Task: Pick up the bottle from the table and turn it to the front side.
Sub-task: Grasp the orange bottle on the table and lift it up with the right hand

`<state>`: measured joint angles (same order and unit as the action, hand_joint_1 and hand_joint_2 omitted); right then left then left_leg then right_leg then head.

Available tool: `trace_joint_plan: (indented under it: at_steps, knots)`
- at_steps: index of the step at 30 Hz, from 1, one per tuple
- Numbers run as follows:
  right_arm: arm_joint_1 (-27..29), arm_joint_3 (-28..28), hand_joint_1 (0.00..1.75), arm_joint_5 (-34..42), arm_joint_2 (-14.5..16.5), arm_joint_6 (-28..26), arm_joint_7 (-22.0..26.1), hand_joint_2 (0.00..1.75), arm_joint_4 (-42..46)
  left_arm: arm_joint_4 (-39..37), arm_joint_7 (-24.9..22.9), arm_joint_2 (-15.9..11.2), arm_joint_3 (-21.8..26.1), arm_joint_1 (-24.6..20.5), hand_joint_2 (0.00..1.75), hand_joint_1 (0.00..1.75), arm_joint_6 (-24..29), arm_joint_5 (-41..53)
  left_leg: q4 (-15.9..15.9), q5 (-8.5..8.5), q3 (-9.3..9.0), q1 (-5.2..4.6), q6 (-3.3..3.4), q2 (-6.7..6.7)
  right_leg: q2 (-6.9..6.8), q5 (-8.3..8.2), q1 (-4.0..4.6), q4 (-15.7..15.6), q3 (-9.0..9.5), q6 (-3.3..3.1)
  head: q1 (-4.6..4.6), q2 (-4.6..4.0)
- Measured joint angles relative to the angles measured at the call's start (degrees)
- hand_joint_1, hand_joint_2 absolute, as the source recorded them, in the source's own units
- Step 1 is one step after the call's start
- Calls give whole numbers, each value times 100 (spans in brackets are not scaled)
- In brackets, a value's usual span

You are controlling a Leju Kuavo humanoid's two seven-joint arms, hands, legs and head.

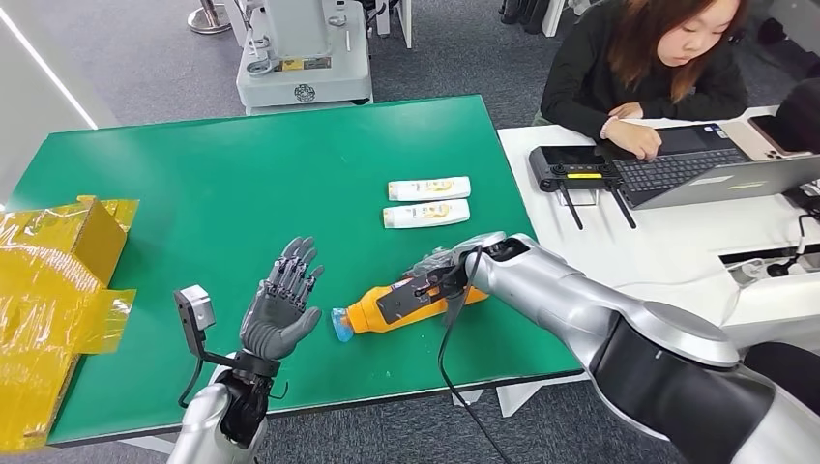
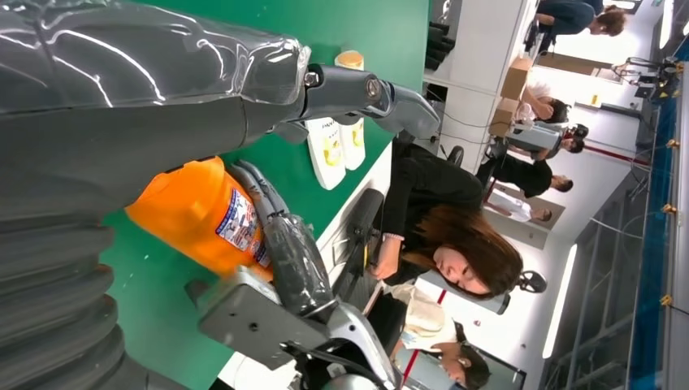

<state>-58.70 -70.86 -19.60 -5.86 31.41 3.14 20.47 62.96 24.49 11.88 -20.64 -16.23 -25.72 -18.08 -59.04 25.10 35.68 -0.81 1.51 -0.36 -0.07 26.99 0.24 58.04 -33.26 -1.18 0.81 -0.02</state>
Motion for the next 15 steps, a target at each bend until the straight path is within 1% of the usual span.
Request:
trace_joint_plan:
  at_steps: [6, 10, 11, 14, 15]
  knots:
    - [-30, -655, 0, -1051, 0, -521, 88, 175, 31, -134, 11, 16, 39, -15, 175, 0, -91, -103, 0, 0, -10, 0, 0, 17, 16, -1, 0, -1, 5, 0, 0, 0]
    - [-112, -1093, 0, -1544, 0, -594, 154, 175, 50, -193, 27, 40, 62, -19, 175, 0, -110, -150, 1, 0, -31, 1, 0, 21, 19, -2, 1, -3, 25, 0, 0, 0]
    - [-126, -1169, 26, -1575, 0, -600, 169, 175, 51, -203, 41, 43, 64, -18, 175, 0, -110, -153, 2, 0, -36, 1, 0, 20, 18, -2, 1, -3, 30, 0, 0, 0]
    - [-149, -1325, 157, -1594, -2, -672, 188, 175, 50, -224, 100, 40, 89, 2, 175, 0, -110, -154, 2, -2, -48, 1, 1, 19, 17, -3, 1, -3, 44, 1, 1, 0]
    - [-154, -1363, 175, -1595, -4, -706, 192, 175, 49, -230, 118, 38, 98, 19, 175, 0, -110, -149, 2, -2, -51, 1, 1, 20, 17, -3, 1, -3, 47, 2, 1, 0]
